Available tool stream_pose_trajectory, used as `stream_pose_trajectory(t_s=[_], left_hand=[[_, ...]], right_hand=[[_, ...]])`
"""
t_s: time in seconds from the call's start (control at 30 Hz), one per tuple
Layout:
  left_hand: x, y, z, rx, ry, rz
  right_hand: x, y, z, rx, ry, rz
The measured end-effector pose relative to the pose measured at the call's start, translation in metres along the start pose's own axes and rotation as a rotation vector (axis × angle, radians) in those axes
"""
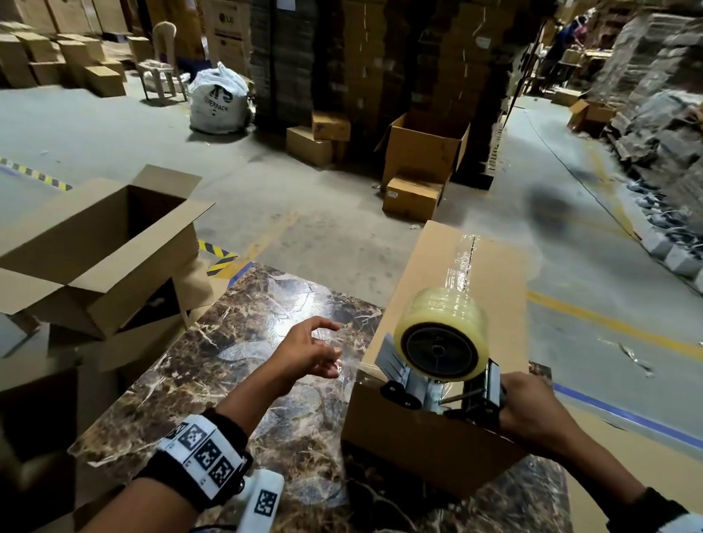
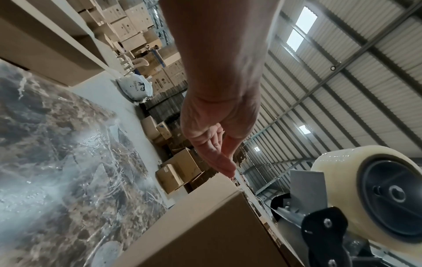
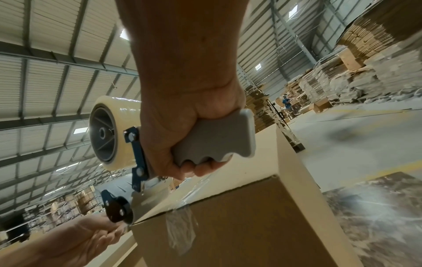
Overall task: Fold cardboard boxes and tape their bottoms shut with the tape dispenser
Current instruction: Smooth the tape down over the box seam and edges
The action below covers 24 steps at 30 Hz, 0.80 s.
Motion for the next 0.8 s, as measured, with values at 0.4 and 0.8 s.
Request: stream_pose_trajectory(t_s=[0.4, 0.8], left_hand=[[0.006, -0.013, -0.024, -0.005, 0.064, -0.039], [0.006, -0.024, -0.006, 0.592, 0.178, -0.079]], right_hand=[[-0.003, -0.007, -0.008, -0.05, 0.0, 0.001], [0.003, -0.011, 0.005, 0.057, 0.057, -0.069]])
Point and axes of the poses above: each hand's wrist, its own x-axis towards the middle knuckle, its own y-axis out of the back of the hand, z = x × y, the point moved 1 cm from there along x, towards the middle knuckle, and after that the axes turned 8 degrees about x, right-handed, at the moved point
